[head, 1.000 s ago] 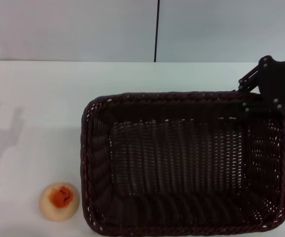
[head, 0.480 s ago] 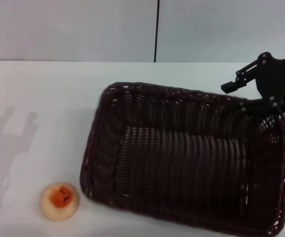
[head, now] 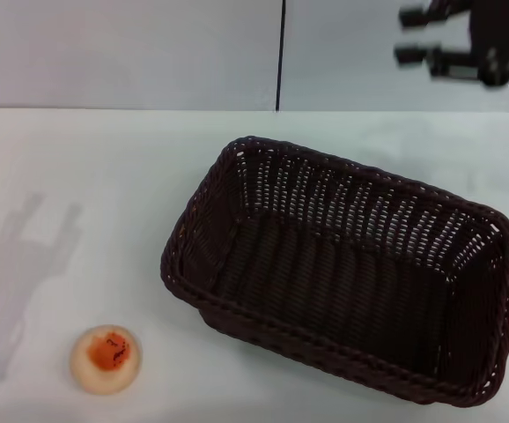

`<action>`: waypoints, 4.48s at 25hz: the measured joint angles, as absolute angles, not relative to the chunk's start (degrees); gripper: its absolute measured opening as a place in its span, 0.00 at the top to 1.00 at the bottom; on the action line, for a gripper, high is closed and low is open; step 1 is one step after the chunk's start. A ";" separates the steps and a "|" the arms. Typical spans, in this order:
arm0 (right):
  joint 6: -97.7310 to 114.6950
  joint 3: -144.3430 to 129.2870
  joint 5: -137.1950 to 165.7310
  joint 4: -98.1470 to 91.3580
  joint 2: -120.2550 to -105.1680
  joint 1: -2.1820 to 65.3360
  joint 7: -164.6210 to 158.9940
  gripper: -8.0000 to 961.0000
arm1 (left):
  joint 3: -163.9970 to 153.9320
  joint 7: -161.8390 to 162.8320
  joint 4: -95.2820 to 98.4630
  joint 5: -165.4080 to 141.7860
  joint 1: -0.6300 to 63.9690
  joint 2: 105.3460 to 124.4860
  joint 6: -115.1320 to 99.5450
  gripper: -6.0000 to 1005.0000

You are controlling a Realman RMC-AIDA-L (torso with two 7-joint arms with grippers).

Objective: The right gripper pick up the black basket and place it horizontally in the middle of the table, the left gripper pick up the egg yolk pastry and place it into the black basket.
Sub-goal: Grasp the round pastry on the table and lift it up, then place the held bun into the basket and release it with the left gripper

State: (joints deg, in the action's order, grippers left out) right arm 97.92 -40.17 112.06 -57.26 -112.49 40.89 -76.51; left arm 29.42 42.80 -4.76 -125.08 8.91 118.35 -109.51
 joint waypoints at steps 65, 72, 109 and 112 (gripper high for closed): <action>86.13 -11.86 69.25 -20.65 -116.89 20.79 -58.17 0.61 | -6.90 43.06 15.54 -126.93 4.62 117.93 -97.65 0.91; 86.22 -11.86 69.25 -20.65 -117.22 20.63 -58.22 0.61 | 3.14 43.42 13.62 -126.10 6.57 117.86 -108.69 0.94; 87.64 -12.48 69.55 -17.75 -118.03 20.78 -57.79 0.62 | -10.23 39.29 3.81 -126.30 24.32 118.47 -94.92 0.95; 87.64 -12.48 69.59 -17.75 -118.05 20.89 -57.78 0.62 | -10.16 39.27 4.50 -126.22 23.79 118.26 -95.00 0.95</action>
